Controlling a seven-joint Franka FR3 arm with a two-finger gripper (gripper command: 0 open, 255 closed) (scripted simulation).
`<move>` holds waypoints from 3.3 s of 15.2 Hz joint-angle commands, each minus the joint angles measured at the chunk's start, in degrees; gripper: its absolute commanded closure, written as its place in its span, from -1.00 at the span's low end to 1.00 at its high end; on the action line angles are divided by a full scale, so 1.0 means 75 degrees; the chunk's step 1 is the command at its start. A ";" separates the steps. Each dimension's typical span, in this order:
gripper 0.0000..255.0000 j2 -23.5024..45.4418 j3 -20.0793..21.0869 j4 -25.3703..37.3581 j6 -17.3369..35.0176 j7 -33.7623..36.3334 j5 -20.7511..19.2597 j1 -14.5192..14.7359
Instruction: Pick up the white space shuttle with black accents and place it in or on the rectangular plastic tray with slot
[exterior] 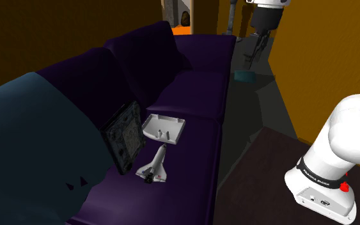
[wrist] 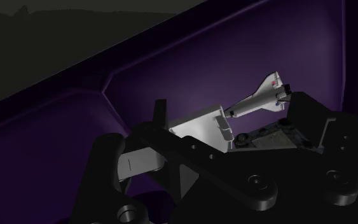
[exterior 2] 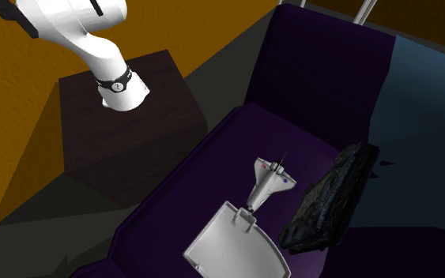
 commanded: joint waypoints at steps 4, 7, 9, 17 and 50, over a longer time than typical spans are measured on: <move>-1.00 0.0113 0.0534 -0.0438 0.0524 0.0910 0.0325 -0.0045; -1.00 0.0366 0.1081 -0.0761 0.1082 0.1811 0.0649 -0.0080; -1.00 0.0616 0.1449 -0.0912 0.1474 0.2410 0.0853 -0.0104; -1.00 0.2231 0.2926 -0.0982 0.3144 0.4826 0.1385 -0.0335; -1.00 1.1669 0.2927 0.4277 0.6263 1.3948 -0.2643 0.0915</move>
